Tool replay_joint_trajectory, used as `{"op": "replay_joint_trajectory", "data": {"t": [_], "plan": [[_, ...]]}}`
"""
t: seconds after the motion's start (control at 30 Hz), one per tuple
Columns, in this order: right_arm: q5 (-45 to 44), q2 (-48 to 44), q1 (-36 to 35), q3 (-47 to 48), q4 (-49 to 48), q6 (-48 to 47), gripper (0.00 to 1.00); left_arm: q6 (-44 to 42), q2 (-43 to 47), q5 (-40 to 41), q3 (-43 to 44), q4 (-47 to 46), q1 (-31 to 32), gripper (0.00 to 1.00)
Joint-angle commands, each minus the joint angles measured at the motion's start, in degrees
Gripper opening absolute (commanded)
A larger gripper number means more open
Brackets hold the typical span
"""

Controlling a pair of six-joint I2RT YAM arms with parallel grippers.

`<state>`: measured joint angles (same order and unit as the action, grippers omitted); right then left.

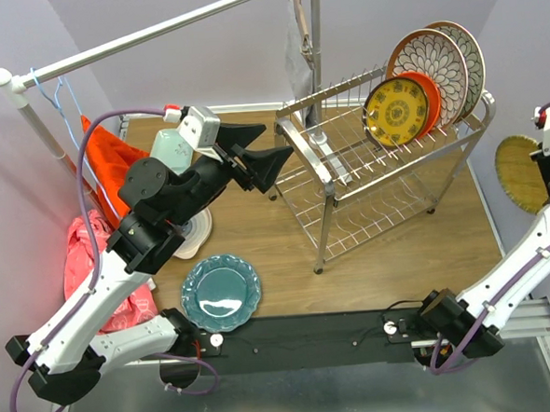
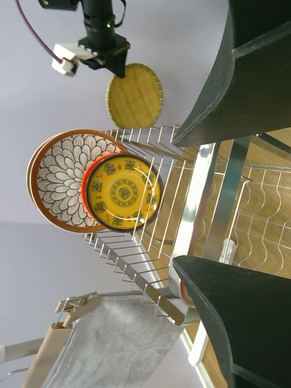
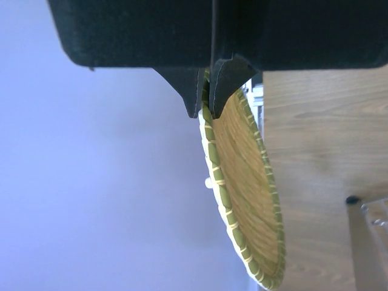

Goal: Load the plates into the dish rack
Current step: Grab a plate with the right arm, then insert the plate into the dish rack

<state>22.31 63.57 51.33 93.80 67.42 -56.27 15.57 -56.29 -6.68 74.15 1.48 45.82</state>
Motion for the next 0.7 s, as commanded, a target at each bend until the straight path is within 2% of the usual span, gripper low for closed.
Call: {"op": "replay_joint_trajectory", "data": {"t": [0.0, 0.23, 0.47, 0.67], "plan": [[-2.27, 0.06, 0.0, 9.27, -1.24, 4.85, 0.0, -2.56, 0.74, -1.94, 2.31, -1.04, -0.21, 0.81], [-1.74, 3.13, 0.0, 25.17, -1.32, 8.89, 0.01, -3.62, 0.83, -2.38, 2.93, -0.6, -0.29, 0.81], [3.96, 8.23, 0.0, 39.33, -1.93, 15.04, 0.01, -3.88, 0.74, -3.17, 2.32, -0.95, -0.21, 0.81], [8.97, 7.89, 0.0, 40.32, -10.44, 21.45, 0.01, -3.44, 1.45, -2.73, 1.09, -2.52, -0.3, 0.81]]}}
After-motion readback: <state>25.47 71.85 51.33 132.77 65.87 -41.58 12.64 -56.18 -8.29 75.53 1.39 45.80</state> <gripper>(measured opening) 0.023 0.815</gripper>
